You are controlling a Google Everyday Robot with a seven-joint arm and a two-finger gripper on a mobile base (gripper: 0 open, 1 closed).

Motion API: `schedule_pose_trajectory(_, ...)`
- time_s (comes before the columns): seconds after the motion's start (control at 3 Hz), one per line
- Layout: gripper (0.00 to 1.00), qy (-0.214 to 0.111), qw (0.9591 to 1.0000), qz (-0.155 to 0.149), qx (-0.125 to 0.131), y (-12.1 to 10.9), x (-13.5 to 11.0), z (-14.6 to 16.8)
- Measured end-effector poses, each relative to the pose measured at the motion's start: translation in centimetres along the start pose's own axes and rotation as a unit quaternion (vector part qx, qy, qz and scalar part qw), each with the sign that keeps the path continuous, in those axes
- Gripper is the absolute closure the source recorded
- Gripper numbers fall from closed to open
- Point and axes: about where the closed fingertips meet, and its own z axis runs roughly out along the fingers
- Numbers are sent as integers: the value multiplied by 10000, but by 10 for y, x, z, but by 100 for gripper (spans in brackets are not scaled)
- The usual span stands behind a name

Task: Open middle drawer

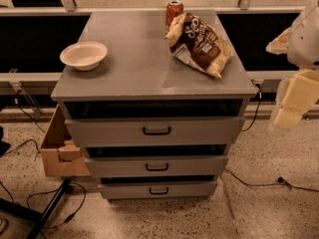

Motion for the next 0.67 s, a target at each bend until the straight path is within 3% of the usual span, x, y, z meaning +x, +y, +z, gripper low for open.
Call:
schedule_pose_trajectory(0.33, 0, 0, 10000, 0, 0, 0, 0, 0)
schedule_pose_trajectory(0.67, 0, 44, 9998, 20, 170, -6, -2, -6)
